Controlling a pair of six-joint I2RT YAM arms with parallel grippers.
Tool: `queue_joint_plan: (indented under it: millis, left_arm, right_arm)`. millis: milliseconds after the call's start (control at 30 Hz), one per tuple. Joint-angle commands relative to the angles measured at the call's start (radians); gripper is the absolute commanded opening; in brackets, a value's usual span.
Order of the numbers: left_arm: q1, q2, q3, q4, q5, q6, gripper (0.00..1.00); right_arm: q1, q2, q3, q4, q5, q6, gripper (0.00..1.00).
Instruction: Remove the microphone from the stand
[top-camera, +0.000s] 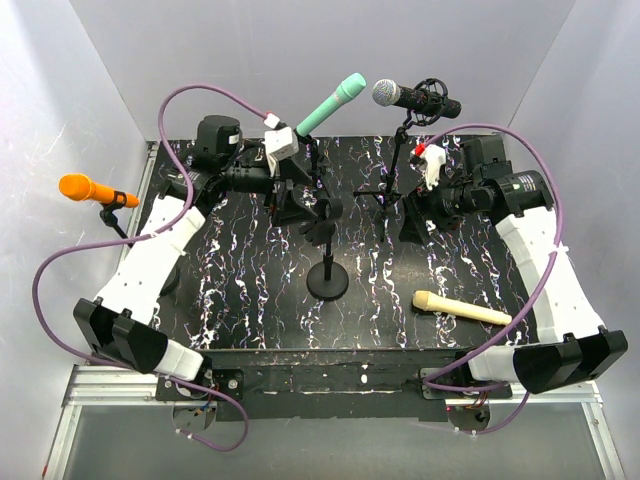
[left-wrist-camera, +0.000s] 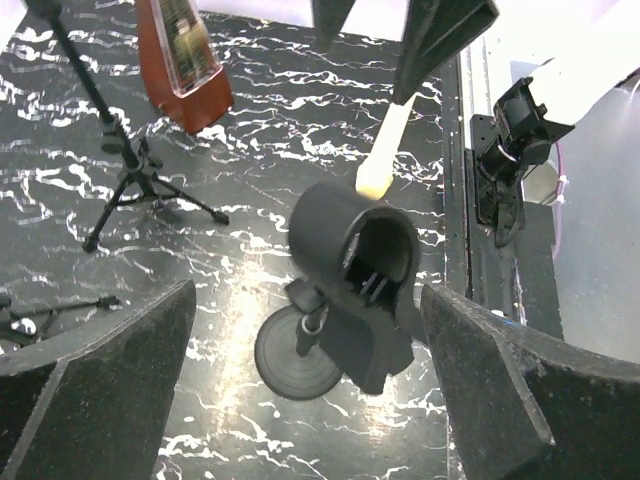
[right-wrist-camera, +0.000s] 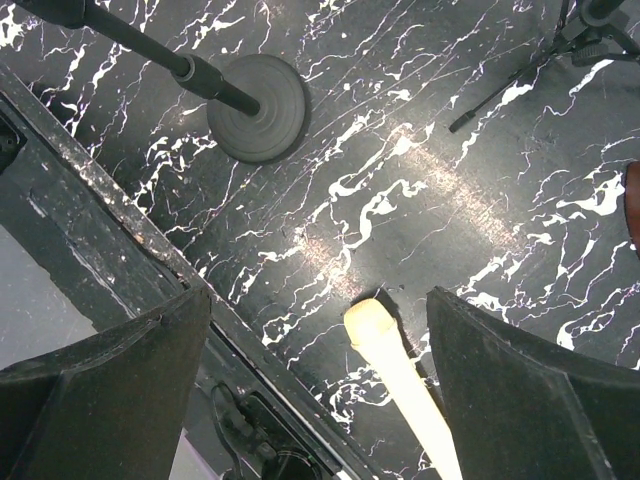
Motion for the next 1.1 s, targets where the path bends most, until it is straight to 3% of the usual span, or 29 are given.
queue_joint_plan:
  millis: [0, 233, 533, 600, 767, 1067]
  left_arm:
    - [-0.080, -0.003, 0.065, -0.052, -0.046, 0.134, 0.93]
    - [-0.135, 0.014, 0.078, 0.001, -0.206, -0.010, 0.75]
    - [-0.146, 0.002, 0.087, -0.018, -0.250, 0.008, 0.58]
    - [-0.146, 0.004, 0.096, -0.032, -0.244, 0.011, 0.60]
    - [-0.138, -0.032, 0.090, -0.043, -0.242, 0.054, 0.89]
    - [-0.122, -0.049, 0.087, -0.068, -0.238, 0.048, 0.87]
  right_arm:
    - [0.005, 0.010, 0.026, 0.001, -0.016, 0.015, 0.95]
    - [0.005, 0.021, 0.035, -0.005, -0.018, -0.003, 0.98]
    - [0.005, -0.006, 0.015, 0.032, -0.009, 0.007, 0.98]
    - [0.005, -0.004, 0.026, 0.038, -0.010, 0.012, 0.98]
    - [0.005, 0.001, 0.032, 0.024, 0.002, 0.004, 0.98]
    - [0.007, 0.011, 0.035, 0.013, 0.002, -0.006, 0.98]
